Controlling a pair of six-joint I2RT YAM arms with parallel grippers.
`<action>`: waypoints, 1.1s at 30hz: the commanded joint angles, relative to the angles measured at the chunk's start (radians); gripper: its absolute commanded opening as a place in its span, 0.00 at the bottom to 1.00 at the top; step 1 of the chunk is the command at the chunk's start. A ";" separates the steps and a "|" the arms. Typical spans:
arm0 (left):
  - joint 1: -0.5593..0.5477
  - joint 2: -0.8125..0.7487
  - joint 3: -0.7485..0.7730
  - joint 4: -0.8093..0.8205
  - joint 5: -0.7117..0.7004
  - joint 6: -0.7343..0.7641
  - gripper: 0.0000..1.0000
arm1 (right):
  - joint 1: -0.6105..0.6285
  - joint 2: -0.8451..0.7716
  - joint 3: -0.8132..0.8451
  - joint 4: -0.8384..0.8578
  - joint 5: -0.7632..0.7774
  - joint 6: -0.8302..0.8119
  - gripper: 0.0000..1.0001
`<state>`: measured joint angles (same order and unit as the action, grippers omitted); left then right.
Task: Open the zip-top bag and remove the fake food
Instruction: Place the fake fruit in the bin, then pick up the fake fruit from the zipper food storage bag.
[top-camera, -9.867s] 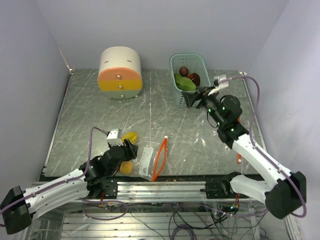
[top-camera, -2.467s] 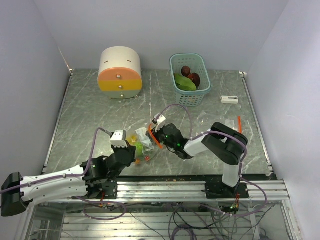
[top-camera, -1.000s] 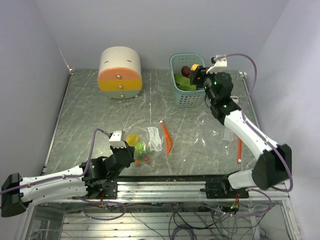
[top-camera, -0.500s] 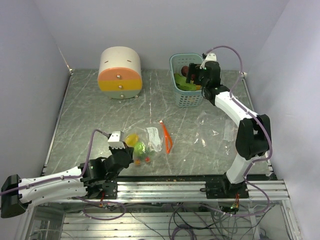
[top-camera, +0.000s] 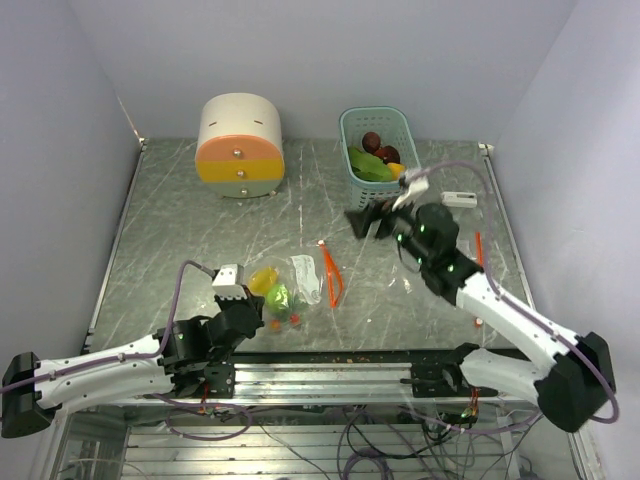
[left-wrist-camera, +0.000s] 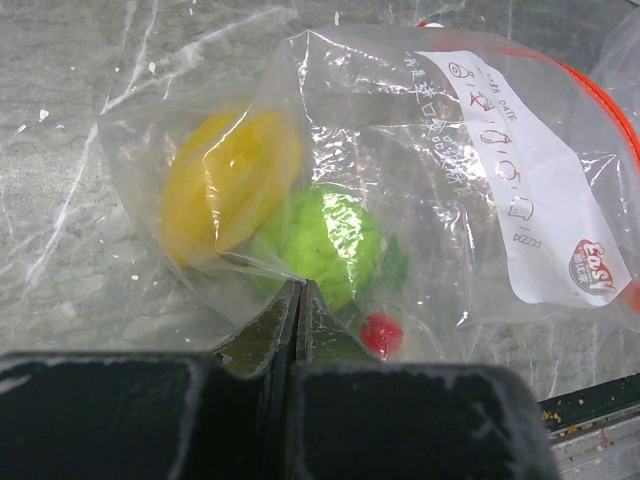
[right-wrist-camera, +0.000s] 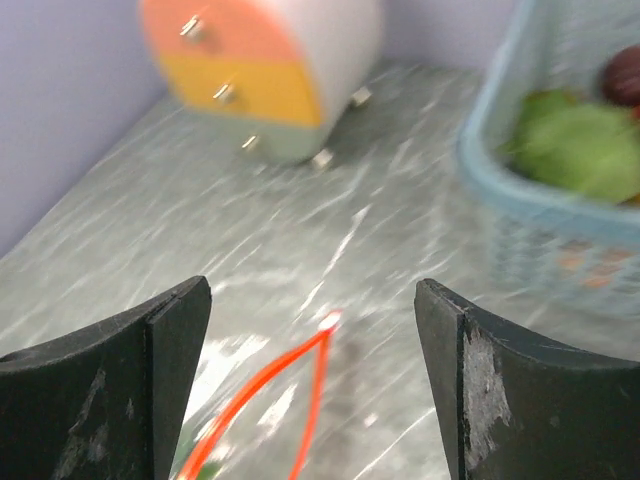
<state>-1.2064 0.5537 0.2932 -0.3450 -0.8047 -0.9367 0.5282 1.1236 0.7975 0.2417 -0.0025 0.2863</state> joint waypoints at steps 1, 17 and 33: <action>-0.004 -0.003 -0.002 -0.012 -0.018 -0.006 0.07 | 0.135 -0.110 -0.199 0.030 0.019 0.108 0.80; -0.005 0.111 -0.010 0.091 -0.020 -0.002 0.07 | 0.171 -0.045 -0.555 0.444 -0.171 0.266 0.23; -0.004 0.097 0.018 0.083 -0.028 0.019 0.07 | 0.292 0.421 -0.535 0.939 -0.322 0.340 0.20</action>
<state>-1.2064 0.6651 0.2863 -0.2665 -0.8055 -0.9344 0.8009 1.4334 0.2481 0.9436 -0.2646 0.5900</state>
